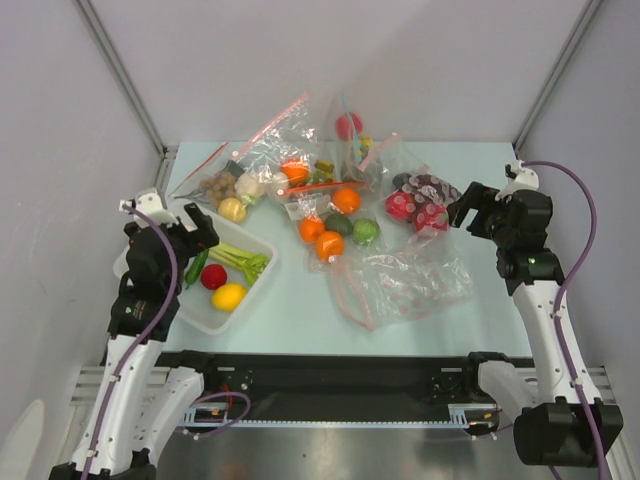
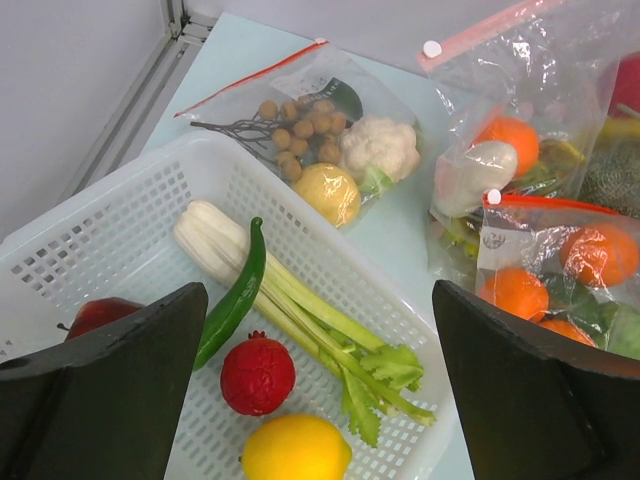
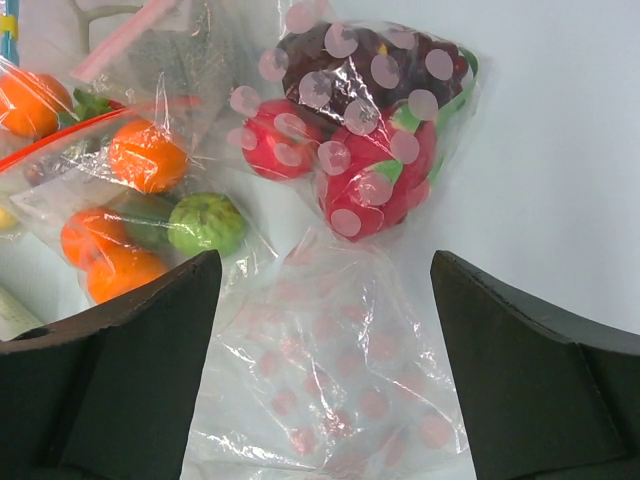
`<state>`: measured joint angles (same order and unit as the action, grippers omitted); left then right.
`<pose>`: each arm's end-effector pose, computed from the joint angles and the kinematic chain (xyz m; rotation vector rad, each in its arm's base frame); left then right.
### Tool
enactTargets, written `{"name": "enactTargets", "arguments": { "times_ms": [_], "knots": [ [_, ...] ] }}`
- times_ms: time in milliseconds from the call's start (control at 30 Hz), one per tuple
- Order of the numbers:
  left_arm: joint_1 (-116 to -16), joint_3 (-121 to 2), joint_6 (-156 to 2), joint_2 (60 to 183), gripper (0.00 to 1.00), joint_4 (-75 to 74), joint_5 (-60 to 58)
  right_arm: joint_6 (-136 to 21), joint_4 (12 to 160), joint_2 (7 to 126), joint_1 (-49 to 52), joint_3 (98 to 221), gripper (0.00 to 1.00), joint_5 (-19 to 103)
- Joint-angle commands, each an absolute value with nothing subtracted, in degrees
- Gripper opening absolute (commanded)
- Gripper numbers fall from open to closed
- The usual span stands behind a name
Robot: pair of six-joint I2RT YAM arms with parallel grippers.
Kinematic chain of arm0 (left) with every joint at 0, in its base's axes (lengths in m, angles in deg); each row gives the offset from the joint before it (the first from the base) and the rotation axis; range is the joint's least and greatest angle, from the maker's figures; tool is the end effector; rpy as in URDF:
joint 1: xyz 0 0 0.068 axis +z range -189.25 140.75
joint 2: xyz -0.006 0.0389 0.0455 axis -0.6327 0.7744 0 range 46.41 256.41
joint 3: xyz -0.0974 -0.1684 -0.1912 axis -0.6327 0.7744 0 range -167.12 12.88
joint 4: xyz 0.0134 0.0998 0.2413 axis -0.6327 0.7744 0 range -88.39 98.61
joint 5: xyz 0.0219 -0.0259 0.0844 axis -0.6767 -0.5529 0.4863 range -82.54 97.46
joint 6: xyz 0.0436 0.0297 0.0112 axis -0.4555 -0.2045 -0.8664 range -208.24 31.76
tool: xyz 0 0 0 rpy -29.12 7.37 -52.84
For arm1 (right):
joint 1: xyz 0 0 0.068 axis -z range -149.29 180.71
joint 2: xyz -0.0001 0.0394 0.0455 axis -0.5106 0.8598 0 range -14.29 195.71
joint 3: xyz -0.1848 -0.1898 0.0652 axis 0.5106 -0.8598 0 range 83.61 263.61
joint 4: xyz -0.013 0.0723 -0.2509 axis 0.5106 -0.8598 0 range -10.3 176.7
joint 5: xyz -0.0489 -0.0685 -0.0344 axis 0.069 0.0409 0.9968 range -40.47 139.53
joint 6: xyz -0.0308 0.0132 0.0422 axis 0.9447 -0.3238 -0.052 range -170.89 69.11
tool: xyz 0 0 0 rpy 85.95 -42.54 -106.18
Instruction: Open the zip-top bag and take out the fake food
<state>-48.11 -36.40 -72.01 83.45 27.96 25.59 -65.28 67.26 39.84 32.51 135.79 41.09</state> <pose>0.1407 -0.0106 0.3568 -0.3374 1.7727 -0.0243 0.2140 -0.0015 0.3392 0.1772 1.9426 0.2886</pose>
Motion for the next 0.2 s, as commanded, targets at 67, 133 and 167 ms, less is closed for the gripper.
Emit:
{"name": "enactTargets", "arguments": {
  "times_ms": [67,133,167],
  "knots": [
    [-47.7,-39.0,-75.1,84.0,1.00,28.1,22.8,-64.2,68.2,38.6,32.2,137.9,0.91,40.3],
    [-47.7,-39.2,-75.4,84.3,1.00,28.1,22.8,-63.8,67.9,38.5,32.2,138.2,0.91,40.1],
    [-47.7,-39.3,-75.6,84.6,1.00,28.2,22.8,-63.5,67.8,38.5,32.2,138.3,0.91,40.0]
  ]
}}
